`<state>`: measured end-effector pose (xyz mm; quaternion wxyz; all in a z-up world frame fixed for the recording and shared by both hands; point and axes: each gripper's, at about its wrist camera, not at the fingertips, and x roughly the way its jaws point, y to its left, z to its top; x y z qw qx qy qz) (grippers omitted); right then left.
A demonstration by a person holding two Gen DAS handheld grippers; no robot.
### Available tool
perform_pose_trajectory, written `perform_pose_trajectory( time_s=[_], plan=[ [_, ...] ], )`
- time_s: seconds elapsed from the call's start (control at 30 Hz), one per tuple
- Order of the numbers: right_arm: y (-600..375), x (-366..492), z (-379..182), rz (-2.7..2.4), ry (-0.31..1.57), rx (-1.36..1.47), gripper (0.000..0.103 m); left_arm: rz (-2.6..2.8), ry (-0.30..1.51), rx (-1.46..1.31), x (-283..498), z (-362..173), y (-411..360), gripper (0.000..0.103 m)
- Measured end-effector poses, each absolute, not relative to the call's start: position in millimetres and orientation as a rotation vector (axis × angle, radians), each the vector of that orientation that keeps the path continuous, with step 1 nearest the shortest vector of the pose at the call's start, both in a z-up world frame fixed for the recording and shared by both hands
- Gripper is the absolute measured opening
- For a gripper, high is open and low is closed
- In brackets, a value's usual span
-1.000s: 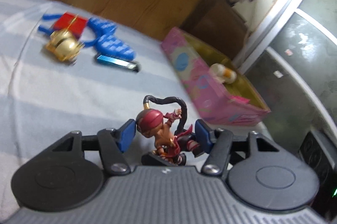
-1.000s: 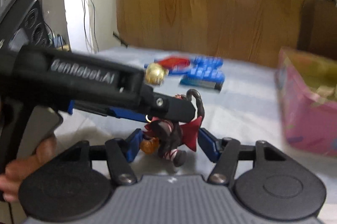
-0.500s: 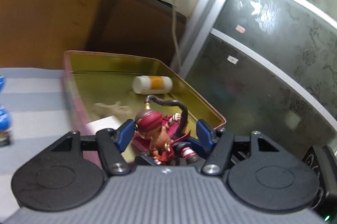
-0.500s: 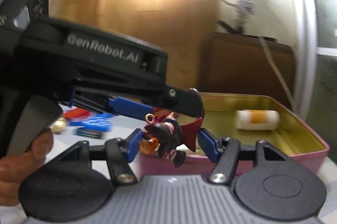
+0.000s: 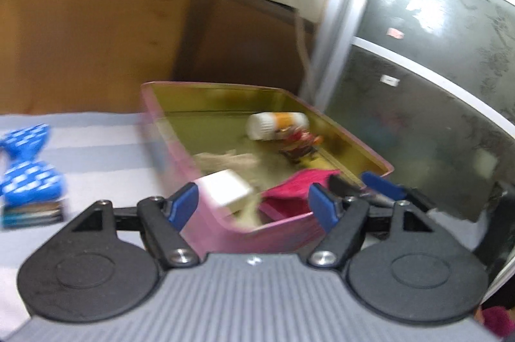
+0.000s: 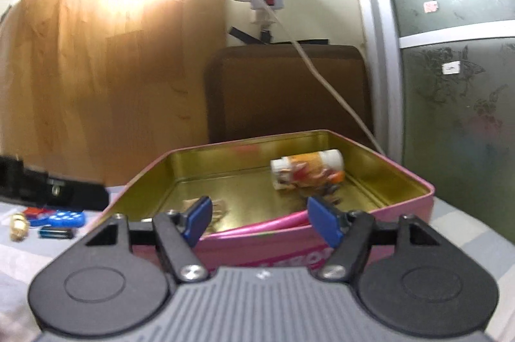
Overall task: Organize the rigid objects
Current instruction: 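Drop the red-haired figurine into the pink tin with the right tool, then grasp the gold bell toy with the right tool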
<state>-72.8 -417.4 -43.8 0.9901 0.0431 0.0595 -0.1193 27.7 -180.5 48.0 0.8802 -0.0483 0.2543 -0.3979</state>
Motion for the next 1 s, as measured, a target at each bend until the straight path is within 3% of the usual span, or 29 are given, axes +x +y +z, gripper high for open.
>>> perform_pose_trajectory(
  time_s=[0.5,0.73,0.97,1.0],
  plan=[
    [-284.8,-38.3,-34.2,0.151,0.23,-0.019,0.068,-0.168,0.464,-0.148,55.3,6.7,72.2,0.077],
    [-192.6,30.1,-36.8,0.34,0.362,-0.109,0.067,-0.182,0.443,-0.271,61.1,0.2,93.3,0.076],
    [-123.6,115.8,-52.0,0.352,0.517,-0.187,0.059,-0.221,0.437,-0.271,59.2,1.1,89.7,0.076],
    [-119.4,125.2,-57.2,0.35,0.552,-0.19,0.054,-0.225,0.437,-0.273,60.5,-1.8,92.0,0.076]
  ],
)
